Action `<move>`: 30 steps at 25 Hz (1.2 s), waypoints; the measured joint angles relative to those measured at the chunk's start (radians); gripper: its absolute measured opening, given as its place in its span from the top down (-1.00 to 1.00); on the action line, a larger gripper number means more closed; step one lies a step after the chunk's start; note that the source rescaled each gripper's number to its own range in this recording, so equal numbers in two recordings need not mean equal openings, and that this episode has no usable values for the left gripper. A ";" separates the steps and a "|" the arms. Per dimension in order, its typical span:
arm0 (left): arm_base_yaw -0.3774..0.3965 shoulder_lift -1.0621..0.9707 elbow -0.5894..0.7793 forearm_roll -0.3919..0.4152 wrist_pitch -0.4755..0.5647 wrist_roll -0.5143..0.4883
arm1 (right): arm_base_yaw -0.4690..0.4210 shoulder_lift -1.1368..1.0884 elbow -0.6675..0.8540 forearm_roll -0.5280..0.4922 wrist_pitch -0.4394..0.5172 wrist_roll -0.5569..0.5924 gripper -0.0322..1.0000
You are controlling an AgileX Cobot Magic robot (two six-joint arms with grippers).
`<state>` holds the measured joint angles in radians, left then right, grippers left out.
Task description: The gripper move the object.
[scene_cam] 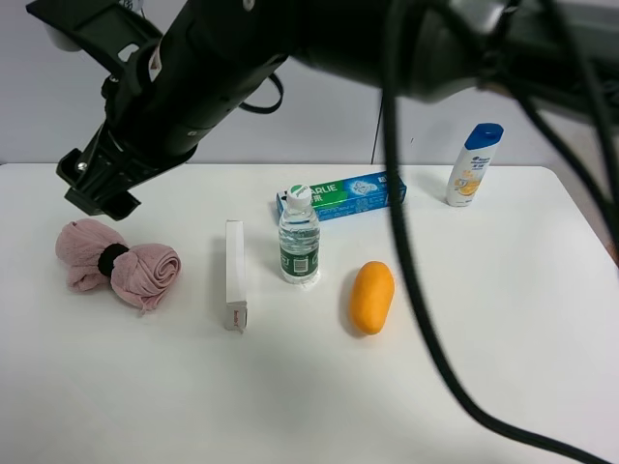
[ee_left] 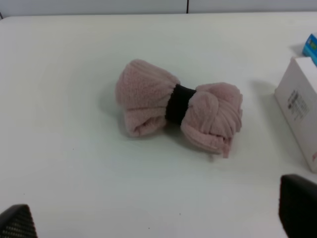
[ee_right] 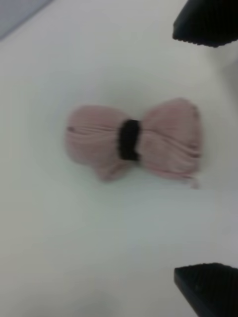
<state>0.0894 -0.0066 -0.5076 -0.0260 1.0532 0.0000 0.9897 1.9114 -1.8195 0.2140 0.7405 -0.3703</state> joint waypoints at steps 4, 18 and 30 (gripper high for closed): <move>0.000 0.000 0.000 0.000 0.000 0.000 | 0.000 -0.093 0.000 -0.081 0.158 0.003 -0.56; 0.000 0.000 0.000 0.000 0.000 0.000 | -0.013 -0.245 -0.001 -0.296 0.462 0.110 -0.56; 0.000 0.000 0.000 0.000 0.000 0.000 | -0.561 -0.305 -0.001 -0.317 0.479 0.150 -0.56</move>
<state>0.0894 -0.0066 -0.5076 -0.0260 1.0532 0.0000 0.4285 1.6060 -1.8205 -0.1032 1.2195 -0.2203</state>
